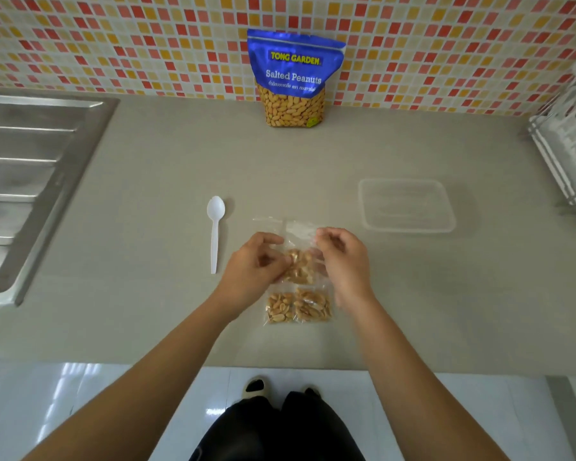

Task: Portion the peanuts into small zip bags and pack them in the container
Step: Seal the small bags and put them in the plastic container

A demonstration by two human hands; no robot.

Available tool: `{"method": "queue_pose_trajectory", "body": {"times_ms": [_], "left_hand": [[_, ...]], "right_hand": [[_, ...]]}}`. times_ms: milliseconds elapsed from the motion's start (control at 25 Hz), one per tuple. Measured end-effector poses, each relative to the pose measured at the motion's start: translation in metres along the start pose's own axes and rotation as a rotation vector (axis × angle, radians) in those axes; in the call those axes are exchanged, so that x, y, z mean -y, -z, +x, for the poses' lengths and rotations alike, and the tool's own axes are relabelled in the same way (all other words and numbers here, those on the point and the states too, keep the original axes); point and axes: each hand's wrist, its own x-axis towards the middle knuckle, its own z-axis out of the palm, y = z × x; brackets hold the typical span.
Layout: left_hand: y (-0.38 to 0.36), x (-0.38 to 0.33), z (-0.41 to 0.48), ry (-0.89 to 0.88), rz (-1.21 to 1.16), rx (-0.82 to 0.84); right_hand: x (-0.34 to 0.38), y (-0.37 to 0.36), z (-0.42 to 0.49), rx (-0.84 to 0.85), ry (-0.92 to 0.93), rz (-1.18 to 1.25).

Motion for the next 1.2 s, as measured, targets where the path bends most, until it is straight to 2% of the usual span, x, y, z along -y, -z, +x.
{"method": "queue_pose_trajectory", "body": {"times_ms": [80,120,240,400,560,720,920,1080,1200], "left_hand": [[-0.006,0.019,-0.012,0.076,-0.002,-0.040],[-0.009,0.027,-0.018,0.093,0.055,-0.056],[-0.018,0.045,-0.027,0.077,0.260,-0.127],[-0.022,0.052,-0.028,-0.050,0.495,-0.187],[-0.010,0.045,-0.022,-0.156,0.554,-0.210],[0.026,0.030,0.028,-0.281,0.670,-0.263],[0.046,0.018,0.090,-0.147,1.153,-0.029],[0.046,0.024,0.108,-0.130,1.126,0.042],[0.049,0.025,0.110,-0.157,1.056,0.037]], "right_hand": [[-0.016,0.010,0.001,0.034,0.216,-0.469],[-0.022,0.013,0.000,0.058,0.284,-0.617],[-0.028,0.009,-0.004,0.126,0.358,-0.854],[-0.035,0.001,-0.001,0.134,0.334,-0.963],[-0.028,0.003,0.005,0.145,0.259,-0.896],[-0.011,-0.010,0.027,0.192,0.251,-0.764],[-0.006,-0.057,0.053,0.273,0.070,-0.647],[-0.019,-0.075,0.065,0.200,-0.081,-0.386],[-0.021,-0.072,0.062,0.225,-0.061,-0.245]]}}
